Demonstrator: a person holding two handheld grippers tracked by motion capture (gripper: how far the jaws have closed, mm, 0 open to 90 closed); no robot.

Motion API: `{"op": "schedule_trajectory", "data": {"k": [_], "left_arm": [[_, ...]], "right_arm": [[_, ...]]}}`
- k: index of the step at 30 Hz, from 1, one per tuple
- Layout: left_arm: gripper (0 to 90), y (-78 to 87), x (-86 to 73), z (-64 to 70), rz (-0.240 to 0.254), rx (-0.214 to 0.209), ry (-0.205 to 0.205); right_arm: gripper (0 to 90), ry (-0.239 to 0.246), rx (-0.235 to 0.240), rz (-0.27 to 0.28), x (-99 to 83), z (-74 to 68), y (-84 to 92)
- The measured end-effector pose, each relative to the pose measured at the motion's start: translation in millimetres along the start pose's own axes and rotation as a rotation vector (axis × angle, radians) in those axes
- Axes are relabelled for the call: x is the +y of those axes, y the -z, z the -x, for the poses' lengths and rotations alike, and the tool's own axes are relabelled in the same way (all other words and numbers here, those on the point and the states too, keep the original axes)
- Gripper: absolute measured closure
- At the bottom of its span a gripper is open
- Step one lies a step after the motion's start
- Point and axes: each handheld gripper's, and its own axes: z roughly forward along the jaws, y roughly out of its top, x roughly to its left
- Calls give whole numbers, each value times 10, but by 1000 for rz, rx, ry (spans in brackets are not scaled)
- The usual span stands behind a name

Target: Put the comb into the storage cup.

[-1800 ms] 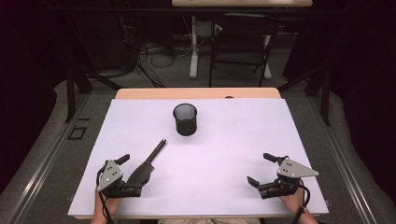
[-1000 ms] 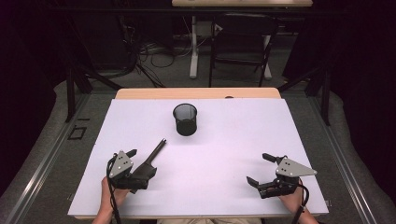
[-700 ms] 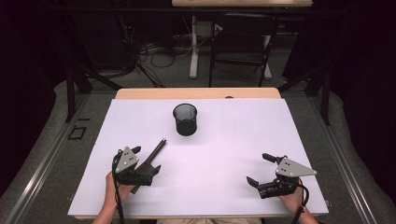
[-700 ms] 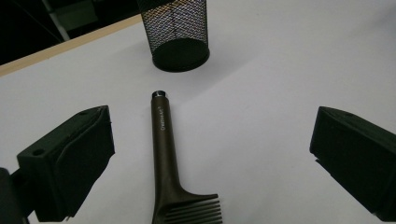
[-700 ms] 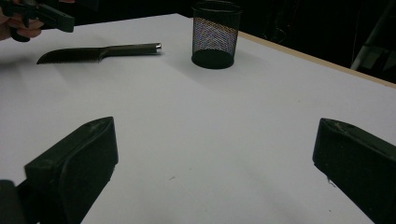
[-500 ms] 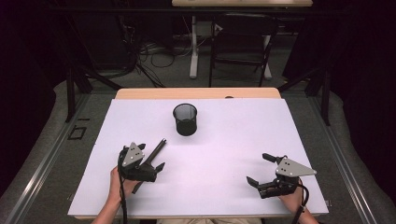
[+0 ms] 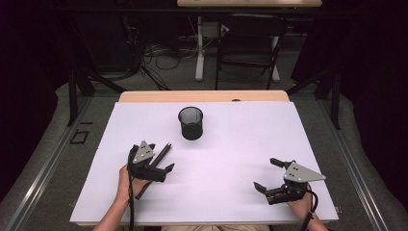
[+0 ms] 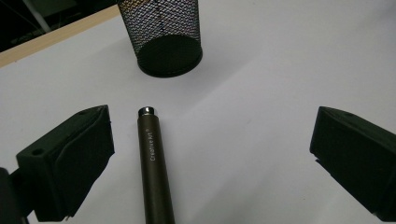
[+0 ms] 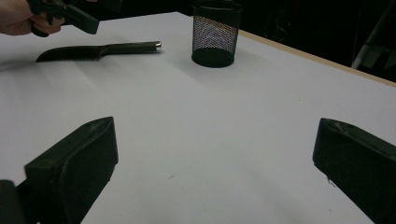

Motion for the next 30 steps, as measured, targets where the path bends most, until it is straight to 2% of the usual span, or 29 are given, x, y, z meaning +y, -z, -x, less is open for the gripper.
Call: {"op": "schedule_trajectory", "data": {"k": [8, 16, 18, 19, 22, 27, 28, 30], "left_arm": [[0, -82, 76, -32, -13, -11, -1], [10, -191, 142, -77, -46, -21, -1], [127, -211, 152, -87, -48, -21, -6], [127, -227, 157, -90, -55, -30, -9], [227, -270, 173, -105, -76, -35, -12], [479, -331, 205, -144, -102, -16, -1], [558, -343, 210, -158, -109, -16, 1], [636, -370, 216, -180, -119, -10, 6]], "right_arm": [[0, 1, 2, 0, 0, -1, -2], [0, 1, 4, 1, -2, -3, -13], [0, -1, 6, 0, -5, 0, -16], [0, -1, 7, 0, -5, 1, -17], [0, -1, 8, -9, -3, 1, -13], [0, -1, 10, -7, -6, 3, -17], [0, -2, 10, -7, -6, 3, -18], [0, -2, 11, -8, -7, 4, -18]]}}
